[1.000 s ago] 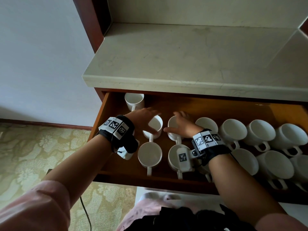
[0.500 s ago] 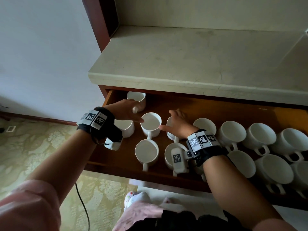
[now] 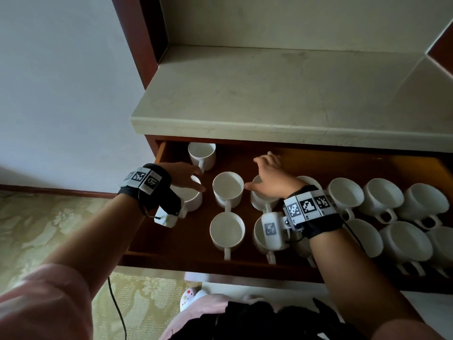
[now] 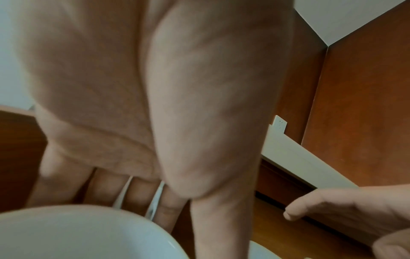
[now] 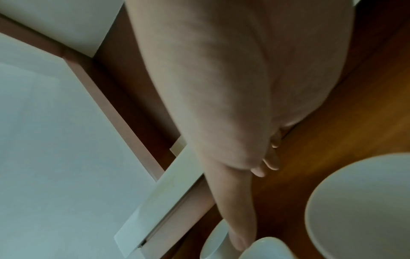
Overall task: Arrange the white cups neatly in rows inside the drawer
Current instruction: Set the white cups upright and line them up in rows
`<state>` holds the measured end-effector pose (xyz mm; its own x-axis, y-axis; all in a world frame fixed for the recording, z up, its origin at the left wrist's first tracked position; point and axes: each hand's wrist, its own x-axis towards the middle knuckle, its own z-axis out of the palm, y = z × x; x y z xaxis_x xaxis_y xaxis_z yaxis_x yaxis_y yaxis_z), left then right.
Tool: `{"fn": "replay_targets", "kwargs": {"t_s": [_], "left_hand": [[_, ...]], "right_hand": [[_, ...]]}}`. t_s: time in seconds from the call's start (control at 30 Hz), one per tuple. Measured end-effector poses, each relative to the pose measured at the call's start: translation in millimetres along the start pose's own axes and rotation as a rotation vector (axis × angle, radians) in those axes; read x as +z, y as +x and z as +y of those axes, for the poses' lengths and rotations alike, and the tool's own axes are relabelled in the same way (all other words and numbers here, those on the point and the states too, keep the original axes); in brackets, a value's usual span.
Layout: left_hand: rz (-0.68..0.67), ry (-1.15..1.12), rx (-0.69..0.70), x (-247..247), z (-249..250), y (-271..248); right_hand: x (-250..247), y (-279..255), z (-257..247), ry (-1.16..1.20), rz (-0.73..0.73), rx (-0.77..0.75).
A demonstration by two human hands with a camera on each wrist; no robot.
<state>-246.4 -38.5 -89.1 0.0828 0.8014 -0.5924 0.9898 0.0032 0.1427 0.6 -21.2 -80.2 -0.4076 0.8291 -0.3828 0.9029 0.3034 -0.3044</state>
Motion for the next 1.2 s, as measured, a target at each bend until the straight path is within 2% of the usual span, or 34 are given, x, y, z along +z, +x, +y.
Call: {"fn": "replay_targets", "kwargs": {"t_s": [0.27, 0.5, 0.67, 0.8, 1.2], "left_hand": [[-0.070, 0.040, 0.008, -1, -8, 3], [-0.097, 0.091, 0.053, -3, -10, 2], [-0.109, 0.080, 0.081, -6, -11, 1], [-0.109, 0.079, 0.108, -5, -12, 1], [-0.113, 0.088, 0.156, -1, -9, -12]], "right_hand": [[11, 15, -51, -0.013, -0.124, 0.064], [22, 37, -73, -0.012, -0.121, 0.163], [35, 45, -77, 0.037, -0.116, 0.232], [36, 38, -73, 0.147, -0.113, 0.214], [42, 37, -72, 0.197, -0.085, 0.185]]}}
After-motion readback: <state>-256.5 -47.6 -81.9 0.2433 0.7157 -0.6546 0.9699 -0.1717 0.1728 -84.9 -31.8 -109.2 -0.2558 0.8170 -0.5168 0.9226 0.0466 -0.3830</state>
